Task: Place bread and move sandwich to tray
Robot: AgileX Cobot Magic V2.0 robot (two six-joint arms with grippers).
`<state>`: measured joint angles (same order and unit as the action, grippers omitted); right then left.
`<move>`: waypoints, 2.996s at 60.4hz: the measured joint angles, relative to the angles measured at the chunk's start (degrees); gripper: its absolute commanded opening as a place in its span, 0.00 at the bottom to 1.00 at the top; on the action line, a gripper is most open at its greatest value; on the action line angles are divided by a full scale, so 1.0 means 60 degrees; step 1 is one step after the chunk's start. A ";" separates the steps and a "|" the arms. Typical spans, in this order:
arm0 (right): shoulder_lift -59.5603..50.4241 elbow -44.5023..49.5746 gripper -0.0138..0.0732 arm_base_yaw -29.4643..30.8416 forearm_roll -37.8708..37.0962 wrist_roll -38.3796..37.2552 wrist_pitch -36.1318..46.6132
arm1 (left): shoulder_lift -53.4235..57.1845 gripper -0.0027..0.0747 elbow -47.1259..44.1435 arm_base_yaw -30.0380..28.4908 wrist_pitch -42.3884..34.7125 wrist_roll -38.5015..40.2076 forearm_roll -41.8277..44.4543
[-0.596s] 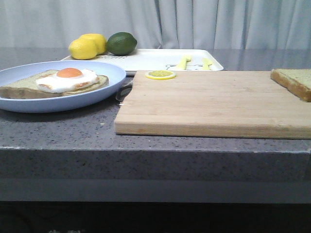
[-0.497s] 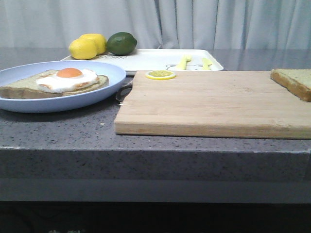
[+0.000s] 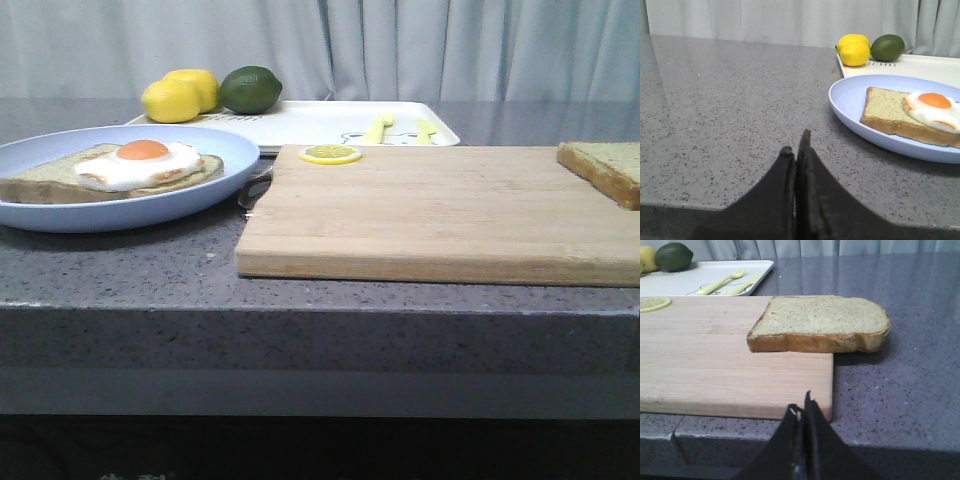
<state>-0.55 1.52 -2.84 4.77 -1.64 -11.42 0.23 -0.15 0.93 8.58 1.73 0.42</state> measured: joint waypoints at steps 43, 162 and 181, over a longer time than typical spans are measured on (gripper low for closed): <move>0.0000 0.0000 0.06 0.0000 0.0000 0.0000 0.0082 | 0.0000 0.01 0.0000 0.0000 0.0000 0.0000 0.0000; 0.7364 -0.8354 0.87 0.0000 -0.0001 0.0000 -0.4489 | -0.5018 0.79 0.5035 0.0000 0.0642 0.0000 0.0179; 1.1635 -1.1411 0.87 0.1296 0.0370 0.0000 -0.7128 | -0.5018 0.79 0.5035 0.0000 0.0642 0.0000 0.0179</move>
<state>69.26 -66.95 4.94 6.99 -1.64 -54.18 -29.88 30.06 0.93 12.43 1.73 1.49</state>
